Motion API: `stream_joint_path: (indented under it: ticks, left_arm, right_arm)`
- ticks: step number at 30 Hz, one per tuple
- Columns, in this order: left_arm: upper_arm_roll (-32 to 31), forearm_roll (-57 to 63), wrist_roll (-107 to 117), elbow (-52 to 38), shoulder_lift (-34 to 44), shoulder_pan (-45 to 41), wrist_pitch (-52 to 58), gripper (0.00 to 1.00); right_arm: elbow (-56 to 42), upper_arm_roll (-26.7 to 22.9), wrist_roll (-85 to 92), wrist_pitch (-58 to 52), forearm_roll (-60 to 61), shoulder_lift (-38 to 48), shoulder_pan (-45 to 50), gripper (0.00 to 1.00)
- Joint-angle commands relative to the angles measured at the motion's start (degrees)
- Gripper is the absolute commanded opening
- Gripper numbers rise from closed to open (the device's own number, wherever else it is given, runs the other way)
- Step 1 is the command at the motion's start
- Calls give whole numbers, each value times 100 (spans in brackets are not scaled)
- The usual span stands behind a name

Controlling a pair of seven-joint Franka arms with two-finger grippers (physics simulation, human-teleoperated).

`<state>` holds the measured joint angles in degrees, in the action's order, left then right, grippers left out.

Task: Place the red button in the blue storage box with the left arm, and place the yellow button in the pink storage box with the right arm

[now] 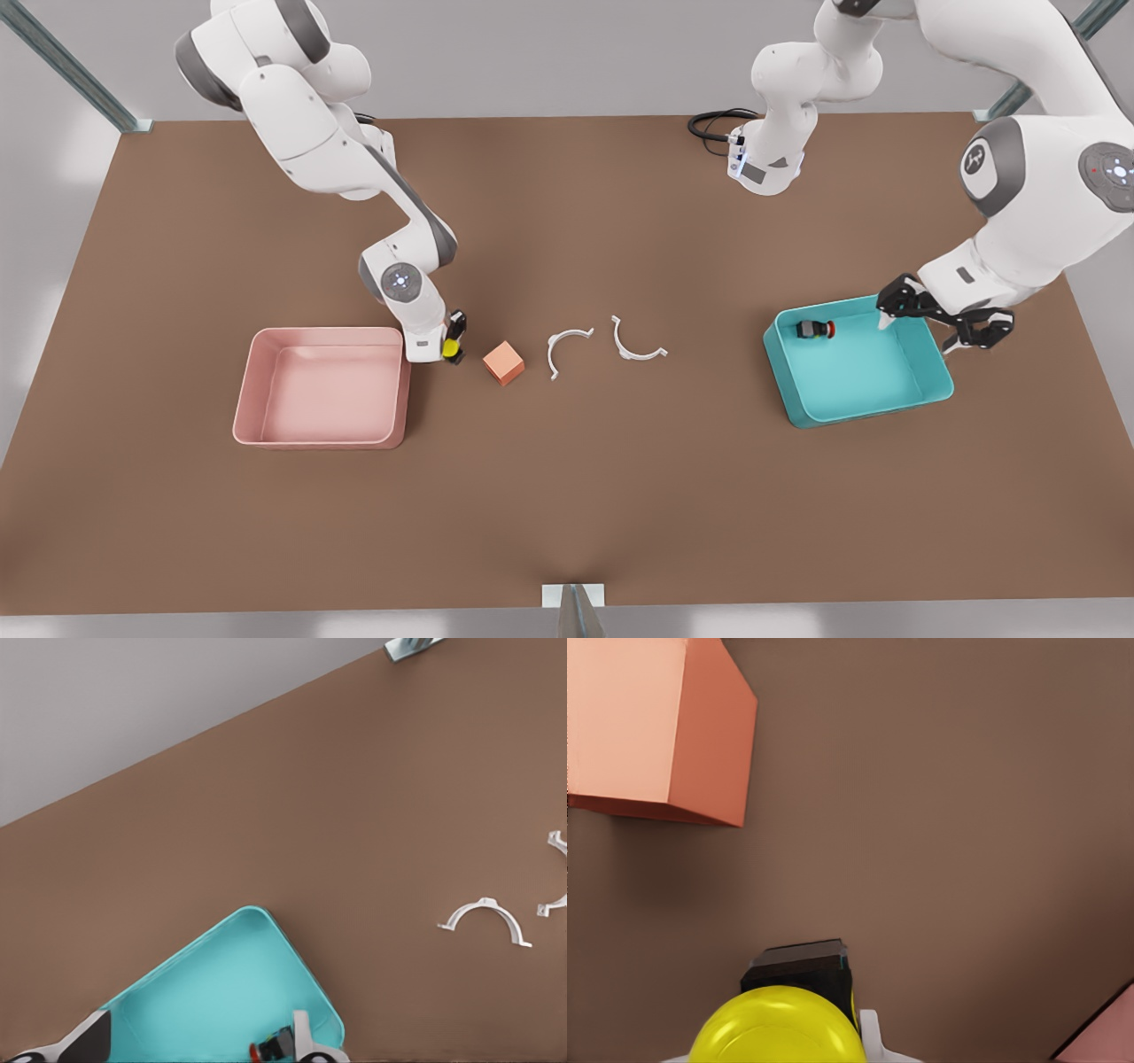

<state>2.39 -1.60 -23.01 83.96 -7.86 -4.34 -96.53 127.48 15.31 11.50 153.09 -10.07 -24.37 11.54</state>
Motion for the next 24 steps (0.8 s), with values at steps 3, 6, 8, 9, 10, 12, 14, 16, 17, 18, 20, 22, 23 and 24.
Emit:
stream_joint_path:
  ticks: [3,6,8,9,10,12,14,16,17,18,20,22,23,24]
  left_arm:
    - [-28,195,2644,6,92,-225,1101,100]
    - [-28,204,2635,-12,92,-234,1101,100]
    - [-11,204,2609,-12,92,-190,1092,100]
    - [-11,213,2617,-12,92,-190,1083,100]
    - [-2,213,2617,-12,92,-199,1092,100]
    - [-11,213,2626,-12,92,-208,1092,100]
    - [-11,204,2626,-12,92,-208,1083,100]
    - [-11,195,2635,-12,83,-225,1083,100]
    - [-11,195,2644,-12,83,-234,1083,100]
    - [-20,151,2644,-20,83,-234,1083,100]
    - [-28,151,2644,-20,83,-234,1083,100]
    - [-28,178,2644,-20,83,-234,1083,100]
    - [-28,178,2644,-20,83,-234,1083,100]
    - [-28,178,2644,-20,83,-234,1083,100]
  right_arm:
    - [-31,-2,-139,-245,-48,354,-38,43]
    - [-250,-55,-201,-903,-48,863,-134,41]
    - [-303,-11,-209,-1273,-39,1206,-380,41]
    - [-303,-46,-218,-1484,-30,1443,-398,41]
    - [-321,-11,-262,-1712,-30,1672,-635,41]
    - [-321,-11,-253,-2108,-30,2032,-986,41]
    - [-286,-11,-289,-2407,-30,2182,-1566,41]
    - [-180,-11,-201,-2486,-30,2173,-1971,41]
    - [-75,-11,-209,-2486,-30,2164,-2041,41]
    - [22,-11,-209,-2486,-30,2155,-2094,41]
    - [180,-11,-236,-2451,-30,2120,-2200,41]
    - [180,-11,-227,-2293,-30,1892,-2279,42]
    - [172,-11,-227,-2284,-30,1839,-2288,47]
    - [163,-11,-236,-2275,-30,1830,-2288,72]
